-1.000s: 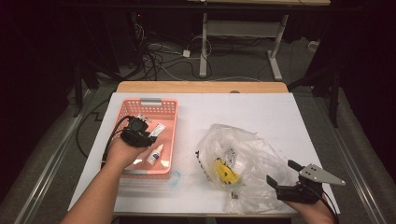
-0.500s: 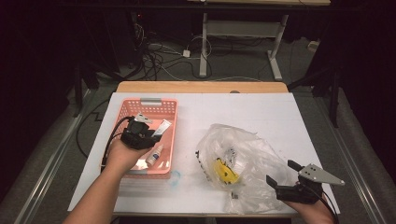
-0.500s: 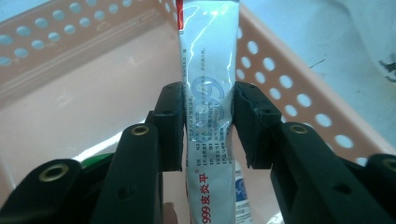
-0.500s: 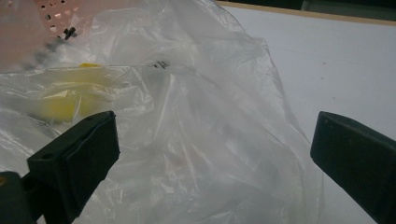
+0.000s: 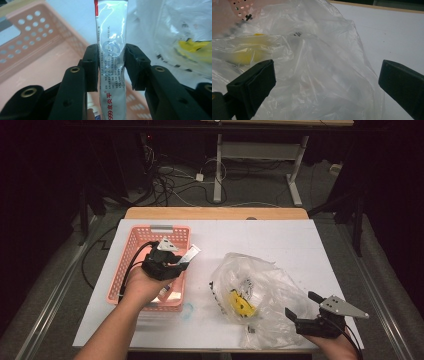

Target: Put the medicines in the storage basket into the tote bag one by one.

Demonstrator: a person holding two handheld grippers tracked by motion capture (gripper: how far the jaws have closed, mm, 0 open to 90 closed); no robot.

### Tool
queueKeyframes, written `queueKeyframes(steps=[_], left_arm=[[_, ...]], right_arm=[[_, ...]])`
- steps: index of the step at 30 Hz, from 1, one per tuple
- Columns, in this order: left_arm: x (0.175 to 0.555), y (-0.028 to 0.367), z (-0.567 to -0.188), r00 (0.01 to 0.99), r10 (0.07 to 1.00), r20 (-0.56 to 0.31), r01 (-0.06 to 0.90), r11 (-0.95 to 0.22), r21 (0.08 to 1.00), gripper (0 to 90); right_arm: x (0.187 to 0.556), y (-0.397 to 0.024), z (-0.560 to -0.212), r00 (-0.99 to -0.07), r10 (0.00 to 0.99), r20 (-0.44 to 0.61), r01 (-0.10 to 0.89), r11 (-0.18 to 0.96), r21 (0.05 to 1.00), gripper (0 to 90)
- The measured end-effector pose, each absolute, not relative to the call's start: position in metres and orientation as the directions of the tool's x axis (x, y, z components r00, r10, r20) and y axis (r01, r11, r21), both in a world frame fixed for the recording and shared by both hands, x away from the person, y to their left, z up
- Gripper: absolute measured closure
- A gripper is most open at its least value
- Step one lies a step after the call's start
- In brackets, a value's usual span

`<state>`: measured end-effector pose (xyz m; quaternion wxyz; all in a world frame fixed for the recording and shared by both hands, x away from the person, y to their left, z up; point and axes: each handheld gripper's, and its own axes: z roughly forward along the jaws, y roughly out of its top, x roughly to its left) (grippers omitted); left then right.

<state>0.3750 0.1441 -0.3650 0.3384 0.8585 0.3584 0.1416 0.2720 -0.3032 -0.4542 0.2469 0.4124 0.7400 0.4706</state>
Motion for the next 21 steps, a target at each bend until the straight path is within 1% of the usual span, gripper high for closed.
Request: queueKeyframes(steps=[14, 21], left_arm=[[0.363, 0.09, -0.354, 0.796, 0.605, 0.001, 0.439, -0.579, 0.688, 63.0], [0.359, 0.067, -0.351, 0.827, 0.563, 0.001, 0.407, -0.599, 0.689, 63.0]], right_arm=[[0.272, -0.304, -0.454, -0.538, 0.843, 0.026, 0.378, 0.213, 0.901, 1.7], [0.272, -0.303, -0.455, -0.54, 0.841, 0.028, 0.379, 0.214, 0.9, 1.7]])
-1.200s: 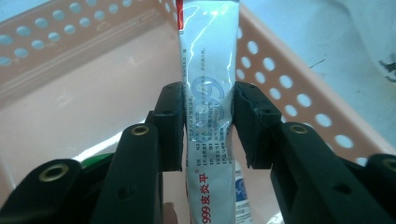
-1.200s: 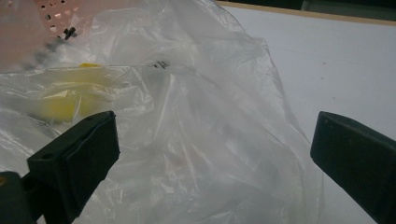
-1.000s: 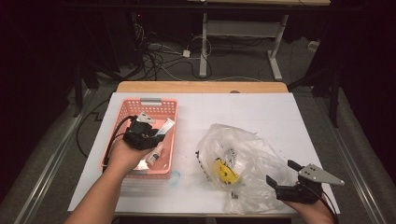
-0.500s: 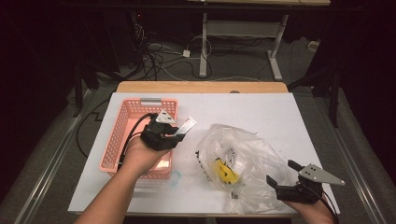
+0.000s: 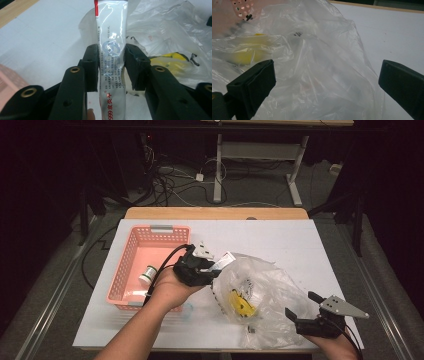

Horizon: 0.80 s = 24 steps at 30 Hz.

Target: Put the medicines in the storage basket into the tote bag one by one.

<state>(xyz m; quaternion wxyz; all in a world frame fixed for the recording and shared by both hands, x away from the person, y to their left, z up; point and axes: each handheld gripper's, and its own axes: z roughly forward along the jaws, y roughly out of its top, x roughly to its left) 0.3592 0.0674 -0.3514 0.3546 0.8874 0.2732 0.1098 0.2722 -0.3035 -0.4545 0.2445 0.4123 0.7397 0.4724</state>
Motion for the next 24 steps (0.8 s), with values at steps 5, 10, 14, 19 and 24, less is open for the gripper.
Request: queueKeyframes(steps=[5, 10, 14, 19, 24], left_arm=[[0.358, 0.051, -0.347, 0.847, 0.532, 0.018, 0.373, -0.618, 0.692, 62.9], [0.359, 0.033, -0.343, 0.866, 0.5, 0.021, 0.343, -0.624, 0.702, 62.9], [0.36, 0.019, -0.345, 0.877, 0.48, 0.014, 0.333, -0.628, 0.704, 62.9], [0.36, 0.002, -0.353, 0.892, 0.453, 0.009, 0.318, -0.64, 0.699, 62.9], [0.361, -0.008, -0.361, 0.897, 0.442, 0.0, 0.32, -0.65, 0.69, 62.9]], right_arm=[[0.272, -0.303, -0.455, -0.541, 0.841, 0.028, 0.38, 0.214, 0.9, 1.7], [0.272, -0.303, -0.454, -0.539, 0.842, 0.031, 0.382, 0.212, 0.9, 1.7], [0.273, -0.304, -0.454, -0.542, 0.84, 0.028, 0.378, 0.214, 0.901, 1.7], [0.272, -0.305, -0.454, -0.539, 0.841, 0.032, 0.38, 0.209, 0.901, 1.7], [0.272, -0.305, -0.455, -0.544, 0.839, 0.031, 0.376, 0.211, 0.902, 1.6]])
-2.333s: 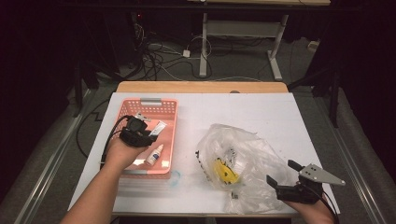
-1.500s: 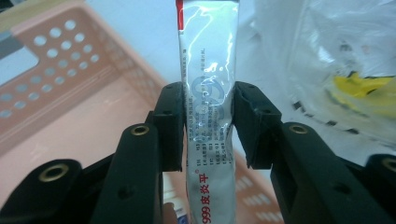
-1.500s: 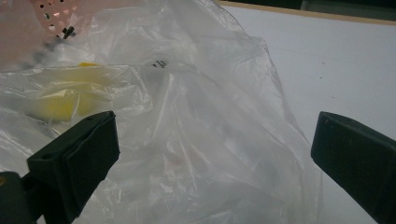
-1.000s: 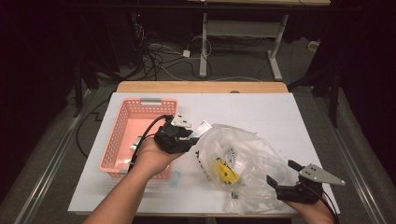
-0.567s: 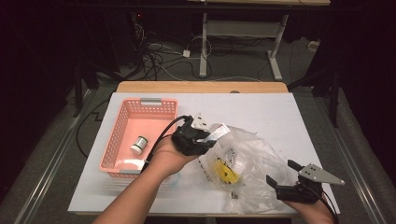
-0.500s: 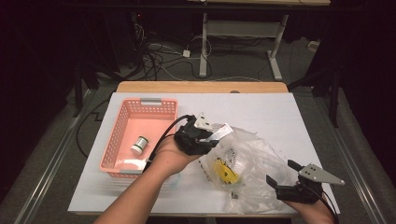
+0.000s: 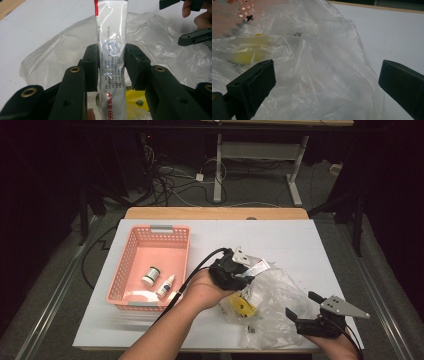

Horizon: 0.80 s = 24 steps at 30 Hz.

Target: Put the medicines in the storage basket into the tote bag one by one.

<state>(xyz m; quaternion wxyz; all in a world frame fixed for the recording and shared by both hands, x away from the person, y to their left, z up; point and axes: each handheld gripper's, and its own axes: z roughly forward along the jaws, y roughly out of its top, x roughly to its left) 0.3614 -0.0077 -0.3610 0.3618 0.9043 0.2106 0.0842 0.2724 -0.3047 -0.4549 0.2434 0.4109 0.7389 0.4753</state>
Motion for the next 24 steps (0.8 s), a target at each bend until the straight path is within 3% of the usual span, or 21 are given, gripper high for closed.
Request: queueKeyframes(steps=[10, 24], left_arm=[[0.362, -0.019, -0.372, 0.906, 0.423, -0.003, 0.316, -0.672, 0.67, 62.8], [0.37, -0.037, -0.375, 0.913, 0.408, -0.021, 0.301, -0.638, 0.709, 62.7]], right_arm=[[0.272, -0.305, -0.454, -0.546, 0.837, 0.039, 0.37, 0.2, 0.907, 0.8], [0.271, -0.305, -0.453, -0.55, 0.835, 0.037, 0.366, 0.201, 0.909, 0.8]])
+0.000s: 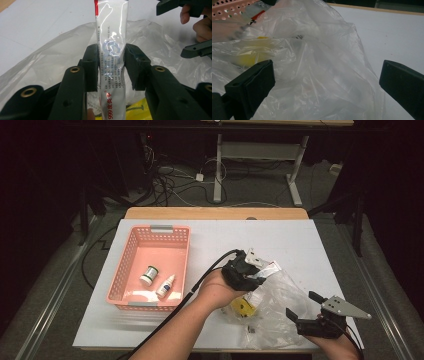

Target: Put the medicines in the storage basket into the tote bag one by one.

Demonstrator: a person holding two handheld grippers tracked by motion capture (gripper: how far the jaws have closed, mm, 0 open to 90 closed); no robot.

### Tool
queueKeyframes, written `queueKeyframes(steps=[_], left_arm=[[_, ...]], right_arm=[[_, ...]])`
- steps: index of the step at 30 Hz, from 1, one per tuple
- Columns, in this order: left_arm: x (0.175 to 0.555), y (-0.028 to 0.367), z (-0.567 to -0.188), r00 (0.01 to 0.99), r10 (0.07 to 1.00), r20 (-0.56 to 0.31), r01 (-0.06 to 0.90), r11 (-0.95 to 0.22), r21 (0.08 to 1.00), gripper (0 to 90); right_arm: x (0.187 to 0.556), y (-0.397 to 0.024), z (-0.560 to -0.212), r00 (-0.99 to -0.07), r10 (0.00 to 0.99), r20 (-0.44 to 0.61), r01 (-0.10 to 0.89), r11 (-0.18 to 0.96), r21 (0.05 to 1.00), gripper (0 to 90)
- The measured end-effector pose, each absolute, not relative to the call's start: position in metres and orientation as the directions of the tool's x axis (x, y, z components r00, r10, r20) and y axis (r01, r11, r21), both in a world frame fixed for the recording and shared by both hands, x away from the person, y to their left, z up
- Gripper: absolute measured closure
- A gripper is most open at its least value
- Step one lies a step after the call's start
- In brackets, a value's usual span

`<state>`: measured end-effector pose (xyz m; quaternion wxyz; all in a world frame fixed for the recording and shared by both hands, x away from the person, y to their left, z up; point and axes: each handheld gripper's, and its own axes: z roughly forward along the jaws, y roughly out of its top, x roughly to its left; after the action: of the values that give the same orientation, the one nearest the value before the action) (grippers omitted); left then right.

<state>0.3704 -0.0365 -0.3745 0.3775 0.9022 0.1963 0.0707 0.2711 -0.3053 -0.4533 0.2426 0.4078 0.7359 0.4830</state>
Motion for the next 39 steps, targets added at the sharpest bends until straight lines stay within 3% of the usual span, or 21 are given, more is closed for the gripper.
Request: queueKeyframes(steps=[3, 5, 7, 9, 11, 13, 22, 39], left_arm=[[0.375, -0.038, -0.376, 0.91, 0.412, -0.043, 0.314, -0.618, 0.721, 62.7], [0.378, -0.035, -0.373, 0.904, 0.425, -0.053, 0.319, -0.584, 0.746, 76.6], [0.377, -0.038, -0.375, 0.911, 0.411, -0.034, 0.304, -0.615, 0.728, 77.6], [0.374, -0.041, -0.379, 0.908, 0.416, 0.04, 0.275, -0.666, 0.694, 87.7], [0.376, -0.039, -0.381, 0.912, 0.41, -0.021, 0.309, -0.652, 0.692, 87.9], [0.375, -0.039, -0.382, 0.911, 0.411, 0.014, 0.296, -0.678, 0.673, 87.9], [0.374, -0.018, -0.383, 0.899, 0.437, -0.02, 0.329, -0.646, 0.688, 87.3], [0.377, 0.088, -0.38, 0.813, 0.581, -0.036, 0.445, -0.579, 0.683, 87.3]], right_arm=[[0.271, -0.306, -0.453, -0.55, 0.834, 0.038, 0.365, 0.199, 0.91, 0.8], [0.271, -0.306, -0.453, -0.549, 0.835, 0.038, 0.366, 0.2, 0.909, 0.8], [0.271, -0.306, -0.453, -0.55, 0.834, 0.039, 0.365, 0.199, 0.909, 0.8], [0.27, -0.306, -0.453, -0.546, 0.836, 0.041, 0.368, 0.196, 0.909, 0.8], [0.271, -0.307, -0.453, -0.548, 0.836, 0.037, 0.366, 0.199, 0.909, 0.8], [0.271, -0.307, -0.454, -0.546, 0.837, 0.037, 0.367, 0.199, 0.909, 0.8], [0.27, -0.308, -0.453, -0.545, 0.838, 0.038, 0.367, 0.197, 0.909, 0.8], [0.27, -0.308, -0.454, -0.539, 0.842, 0.037, 0.375, 0.2, 0.905, 0.8]])
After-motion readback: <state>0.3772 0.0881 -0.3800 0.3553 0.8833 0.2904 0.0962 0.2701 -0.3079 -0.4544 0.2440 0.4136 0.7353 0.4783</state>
